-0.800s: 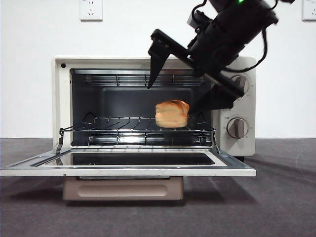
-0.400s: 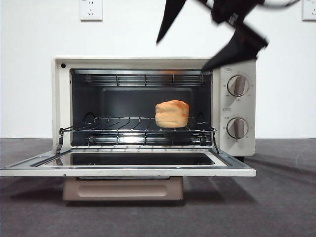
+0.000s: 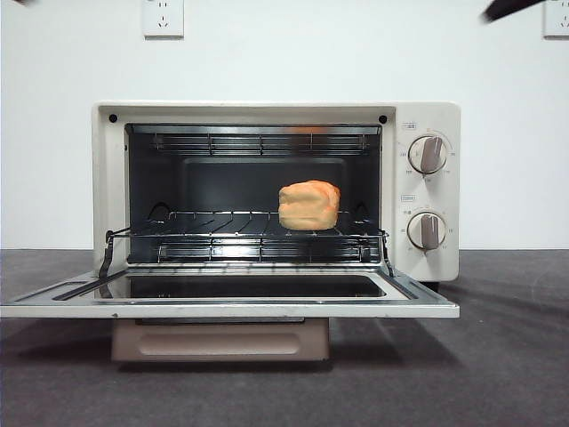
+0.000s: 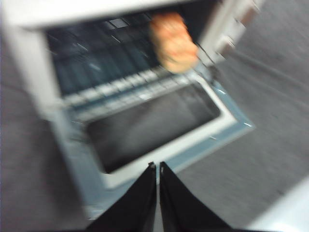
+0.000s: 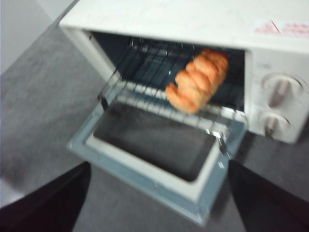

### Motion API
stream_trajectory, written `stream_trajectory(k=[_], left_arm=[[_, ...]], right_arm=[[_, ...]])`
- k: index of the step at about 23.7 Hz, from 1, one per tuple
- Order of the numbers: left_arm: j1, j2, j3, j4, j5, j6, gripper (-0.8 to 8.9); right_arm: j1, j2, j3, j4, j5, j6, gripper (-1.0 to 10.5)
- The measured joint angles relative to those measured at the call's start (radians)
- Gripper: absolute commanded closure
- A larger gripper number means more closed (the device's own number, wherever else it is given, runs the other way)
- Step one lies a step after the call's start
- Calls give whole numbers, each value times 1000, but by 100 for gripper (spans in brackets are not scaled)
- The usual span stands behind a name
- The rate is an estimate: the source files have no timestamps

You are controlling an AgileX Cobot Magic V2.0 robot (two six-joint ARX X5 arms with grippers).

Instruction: The left arm flap open the oven, the right arm pick bread and place it into oven, the left arm flap close the oven

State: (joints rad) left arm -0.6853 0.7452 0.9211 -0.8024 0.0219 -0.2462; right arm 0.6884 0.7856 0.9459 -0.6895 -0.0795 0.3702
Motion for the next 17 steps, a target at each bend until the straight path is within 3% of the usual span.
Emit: stream_trajectory(k=[6, 9, 12, 17], left_arm=[[187, 146, 0, 60, 319, -11, 801], [380, 233, 0, 55, 499, -11, 801], [537, 314, -18, 66, 587, -9, 801], [637, 370, -179, 171, 608, -24, 801]], right_arm=[[0, -166, 0, -211, 0, -22, 669], [0, -242, 0, -309, 0, -24, 750], [0, -293, 0, -350, 0, -26, 829], [0, -315, 0, -351, 0, -26, 929]])
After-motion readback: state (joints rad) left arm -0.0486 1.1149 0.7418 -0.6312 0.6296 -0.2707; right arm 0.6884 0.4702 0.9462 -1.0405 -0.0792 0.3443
